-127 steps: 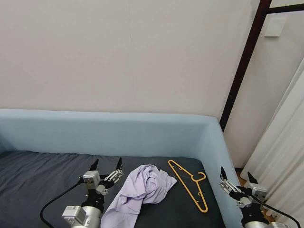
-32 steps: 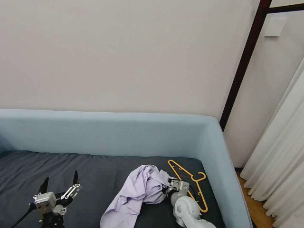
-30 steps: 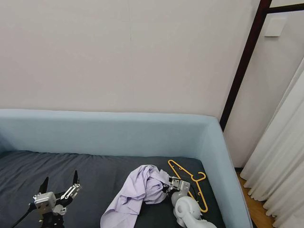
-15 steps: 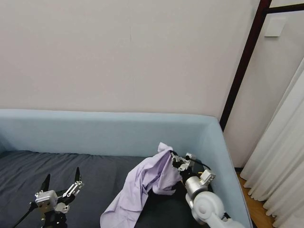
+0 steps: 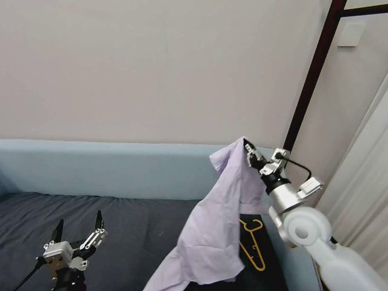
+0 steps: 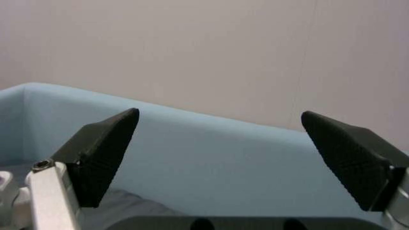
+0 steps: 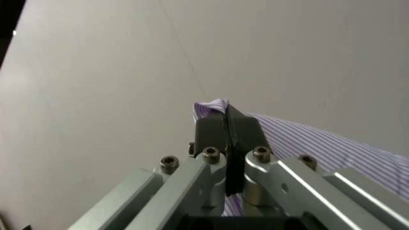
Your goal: Pick up the clothes from the sofa and hang them on the clothes hanger.
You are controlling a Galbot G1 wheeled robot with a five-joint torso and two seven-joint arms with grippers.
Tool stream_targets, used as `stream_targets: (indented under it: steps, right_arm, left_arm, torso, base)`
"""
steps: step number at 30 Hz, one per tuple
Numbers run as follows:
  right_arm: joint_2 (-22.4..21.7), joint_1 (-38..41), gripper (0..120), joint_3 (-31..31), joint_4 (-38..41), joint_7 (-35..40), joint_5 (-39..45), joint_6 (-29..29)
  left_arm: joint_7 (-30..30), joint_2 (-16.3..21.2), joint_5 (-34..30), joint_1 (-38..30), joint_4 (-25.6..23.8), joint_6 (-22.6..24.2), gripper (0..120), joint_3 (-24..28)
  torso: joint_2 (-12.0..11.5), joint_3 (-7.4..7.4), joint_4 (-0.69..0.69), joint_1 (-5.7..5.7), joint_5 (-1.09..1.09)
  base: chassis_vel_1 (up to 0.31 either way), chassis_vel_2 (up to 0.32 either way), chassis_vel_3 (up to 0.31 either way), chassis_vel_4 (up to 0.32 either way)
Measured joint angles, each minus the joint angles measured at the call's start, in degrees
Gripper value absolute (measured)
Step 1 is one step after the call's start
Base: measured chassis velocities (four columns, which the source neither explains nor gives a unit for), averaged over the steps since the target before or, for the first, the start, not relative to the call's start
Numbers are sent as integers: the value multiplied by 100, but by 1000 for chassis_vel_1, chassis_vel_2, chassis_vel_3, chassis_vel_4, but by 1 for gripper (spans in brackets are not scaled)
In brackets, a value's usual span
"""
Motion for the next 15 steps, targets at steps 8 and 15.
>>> stream_targets:
  steps: [8, 15]
  right_arm:
    - [-520, 525, 0, 518, 256, -108, 591, 26]
    - [-782, 840, 0, 689, 204, -280, 712, 91]
  left_arm:
    - [0, 72, -27, -30, 14, -1, 100, 1]
    - [0, 106, -43, -48, 23, -6, 100, 3]
  torso:
    - [0, 0, 0, 0, -1]
    - [0, 0, 0, 0, -1]
  base:
    - [0, 0, 0, 0]
    - [0, 0, 0, 0]
